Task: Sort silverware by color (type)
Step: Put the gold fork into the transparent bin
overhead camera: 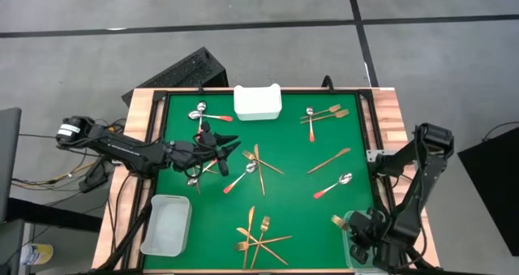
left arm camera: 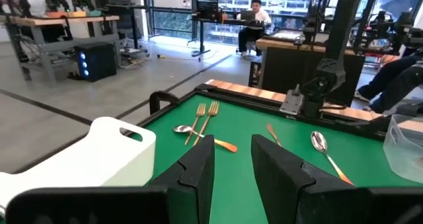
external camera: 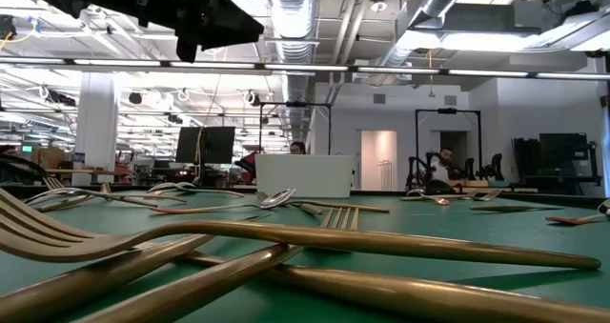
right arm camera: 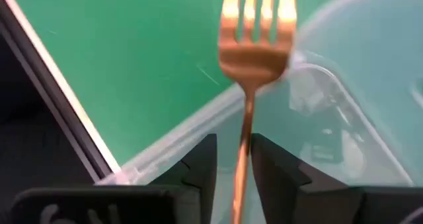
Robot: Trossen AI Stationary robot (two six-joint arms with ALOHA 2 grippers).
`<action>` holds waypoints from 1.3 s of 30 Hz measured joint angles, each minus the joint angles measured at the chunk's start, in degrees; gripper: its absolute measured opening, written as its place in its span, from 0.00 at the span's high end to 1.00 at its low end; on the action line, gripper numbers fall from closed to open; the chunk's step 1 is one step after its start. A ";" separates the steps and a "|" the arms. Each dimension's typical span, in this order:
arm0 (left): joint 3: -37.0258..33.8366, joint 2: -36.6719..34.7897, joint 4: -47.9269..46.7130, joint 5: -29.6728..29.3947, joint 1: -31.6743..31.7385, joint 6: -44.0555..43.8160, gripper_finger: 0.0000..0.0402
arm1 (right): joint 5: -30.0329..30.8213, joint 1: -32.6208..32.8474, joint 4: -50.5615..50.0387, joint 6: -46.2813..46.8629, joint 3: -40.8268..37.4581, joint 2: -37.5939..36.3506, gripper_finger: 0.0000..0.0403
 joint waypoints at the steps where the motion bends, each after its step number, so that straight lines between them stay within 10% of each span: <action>1: 0.00 0.00 0.14 -0.01 0.29 -0.17 0.78 | -0.05 -0.28 0.51 -0.56 0.00 0.27 0.66; 9: 0.02 0.02 0.30 -0.04 0.47 -0.83 0.78 | -8.88 -4.35 -3.58 -2.60 -0.02 0.85 0.49; 19: 0.04 0.02 0.06 -0.05 0.44 -0.91 0.78 | -12.71 -8.30 -4.37 -2.68 0.01 -0.79 0.95; 39: 0.04 0.04 0.04 -0.36 0.47 -0.76 0.78 | -14.27 0.24 -16.19 24.09 4.28 -4.69 0.94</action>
